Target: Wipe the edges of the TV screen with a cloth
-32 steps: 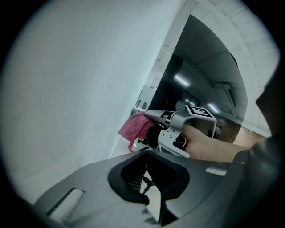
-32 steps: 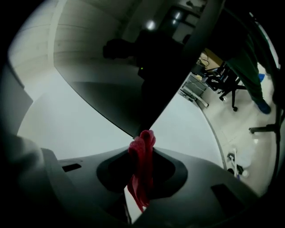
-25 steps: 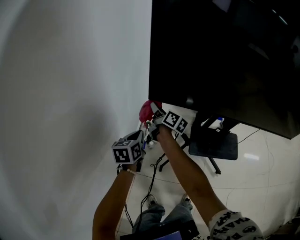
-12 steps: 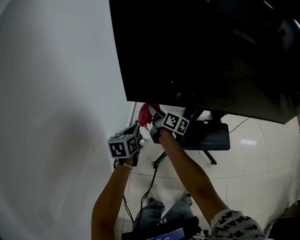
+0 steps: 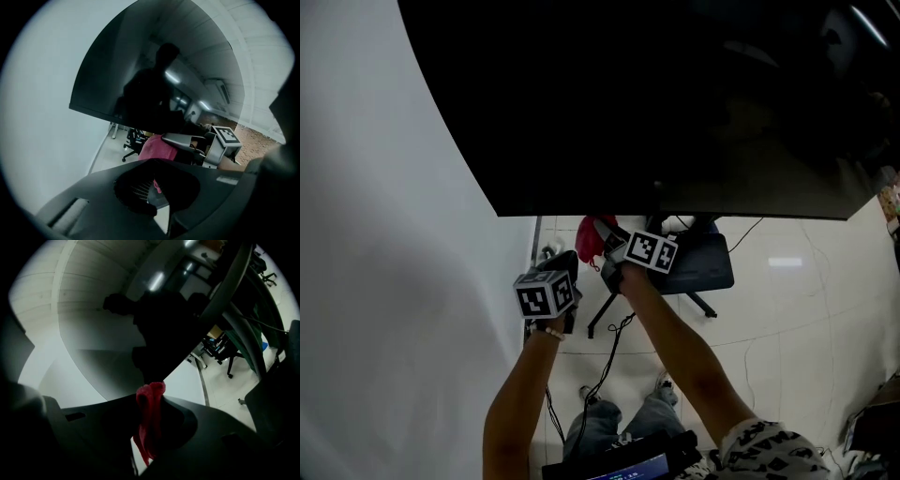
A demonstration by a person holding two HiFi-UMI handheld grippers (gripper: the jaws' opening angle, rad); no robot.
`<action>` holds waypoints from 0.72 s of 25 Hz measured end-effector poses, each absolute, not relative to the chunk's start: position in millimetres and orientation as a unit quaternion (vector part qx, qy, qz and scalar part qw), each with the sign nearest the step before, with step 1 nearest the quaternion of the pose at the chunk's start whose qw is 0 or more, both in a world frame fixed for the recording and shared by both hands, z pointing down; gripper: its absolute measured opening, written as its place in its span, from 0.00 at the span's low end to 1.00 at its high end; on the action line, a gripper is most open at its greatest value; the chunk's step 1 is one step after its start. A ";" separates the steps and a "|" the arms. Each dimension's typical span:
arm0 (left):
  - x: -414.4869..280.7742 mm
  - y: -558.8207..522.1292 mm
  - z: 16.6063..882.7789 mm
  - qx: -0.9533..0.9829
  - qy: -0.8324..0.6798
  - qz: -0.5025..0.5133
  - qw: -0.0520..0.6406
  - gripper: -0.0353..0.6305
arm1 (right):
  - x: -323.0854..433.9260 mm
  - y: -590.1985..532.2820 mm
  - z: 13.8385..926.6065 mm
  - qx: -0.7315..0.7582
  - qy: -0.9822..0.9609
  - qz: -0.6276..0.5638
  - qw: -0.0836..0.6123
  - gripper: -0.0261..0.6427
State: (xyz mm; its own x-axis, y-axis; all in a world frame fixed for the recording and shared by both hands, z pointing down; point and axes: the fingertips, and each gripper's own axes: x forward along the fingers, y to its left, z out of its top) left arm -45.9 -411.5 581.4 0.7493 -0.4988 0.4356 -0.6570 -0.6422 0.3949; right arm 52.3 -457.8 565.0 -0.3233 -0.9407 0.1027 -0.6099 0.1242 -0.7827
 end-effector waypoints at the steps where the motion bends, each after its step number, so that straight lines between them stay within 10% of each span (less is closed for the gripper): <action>1: -35.8 -406.9 580.4 0.896 -0.318 0.146 0.274 0.05 | 60.1 -453.5 564.2 -0.540 0.716 -0.385 0.217 0.17; 18: 136.3 -325.4 598.2 0.905 -0.270 0.170 0.280 0.05 | 225.9 -373.3 572.3 -0.553 0.685 -0.423 0.215 0.17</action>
State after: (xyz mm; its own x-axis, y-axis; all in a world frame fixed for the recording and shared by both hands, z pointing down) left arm 136.3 -325.4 598.2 0.7959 -0.3943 0.4595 -0.5847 -0.6973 0.4146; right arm 225.9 -373.3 572.3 -0.2960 -0.9392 0.1738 -0.5762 0.0304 -0.8167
